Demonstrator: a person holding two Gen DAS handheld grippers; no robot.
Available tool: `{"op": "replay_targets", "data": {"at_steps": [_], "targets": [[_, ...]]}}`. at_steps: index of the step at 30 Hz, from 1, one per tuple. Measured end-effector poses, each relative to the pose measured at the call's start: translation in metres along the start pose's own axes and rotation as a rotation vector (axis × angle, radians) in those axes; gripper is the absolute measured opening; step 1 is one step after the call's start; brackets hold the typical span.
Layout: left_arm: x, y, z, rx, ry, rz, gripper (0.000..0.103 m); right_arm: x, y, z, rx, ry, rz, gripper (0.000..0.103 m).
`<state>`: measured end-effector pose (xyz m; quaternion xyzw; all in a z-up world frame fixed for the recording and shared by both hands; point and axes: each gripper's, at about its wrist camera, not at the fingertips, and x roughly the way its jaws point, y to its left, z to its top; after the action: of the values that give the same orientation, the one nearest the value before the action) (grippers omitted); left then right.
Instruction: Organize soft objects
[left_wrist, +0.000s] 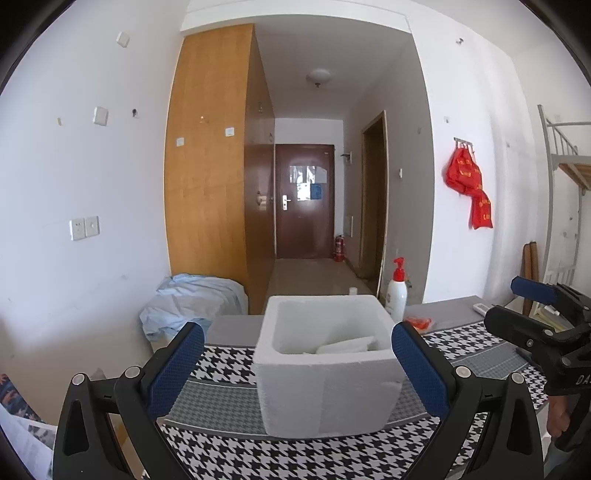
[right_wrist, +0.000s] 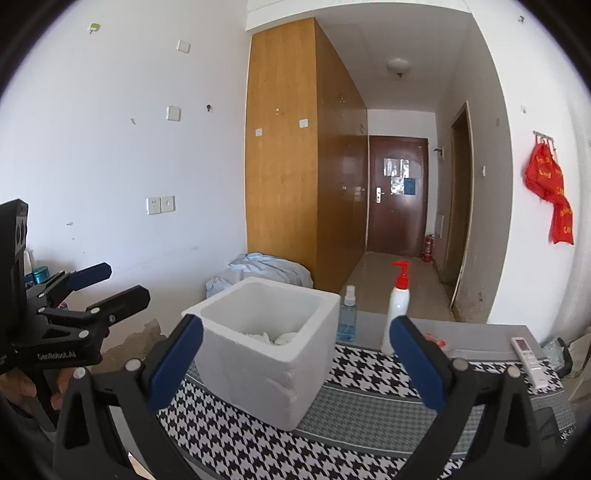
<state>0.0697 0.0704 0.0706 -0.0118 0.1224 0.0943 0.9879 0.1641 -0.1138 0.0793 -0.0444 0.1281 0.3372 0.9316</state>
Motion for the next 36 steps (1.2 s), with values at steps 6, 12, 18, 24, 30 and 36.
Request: {"op": "replay_targets", "data": {"at_steps": [6, 12, 18, 24, 30, 36], "targets": [[-0.009, -0.011, -0.006, -0.001, -0.018, -0.010, 0.102, -0.014, -0.004, -0.011, 0.012, -0.017, -0.024, 0.102], [-0.011, -0.017, -0.013, -0.008, -0.015, -0.005, 0.102, -0.020, -0.009, -0.020, 0.026, -0.017, -0.031, 0.102], [-0.014, -0.023, -0.019, 0.004, -0.025, -0.015, 0.102, -0.028, -0.015, -0.030, 0.046, -0.024, -0.034, 0.102], [-0.013, -0.027, -0.029, 0.004, -0.024, -0.024, 0.102, -0.029, -0.017, -0.035, 0.055, -0.020, -0.033, 0.102], [-0.012, -0.028, -0.034, -0.002, -0.021, -0.021, 0.102, -0.032, -0.016, -0.045, 0.052, -0.025, -0.030, 0.102], [-0.015, -0.029, -0.044, -0.015, -0.030, -0.008, 0.102, -0.033, -0.017, -0.054, 0.064, -0.016, -0.045, 0.102]]}}
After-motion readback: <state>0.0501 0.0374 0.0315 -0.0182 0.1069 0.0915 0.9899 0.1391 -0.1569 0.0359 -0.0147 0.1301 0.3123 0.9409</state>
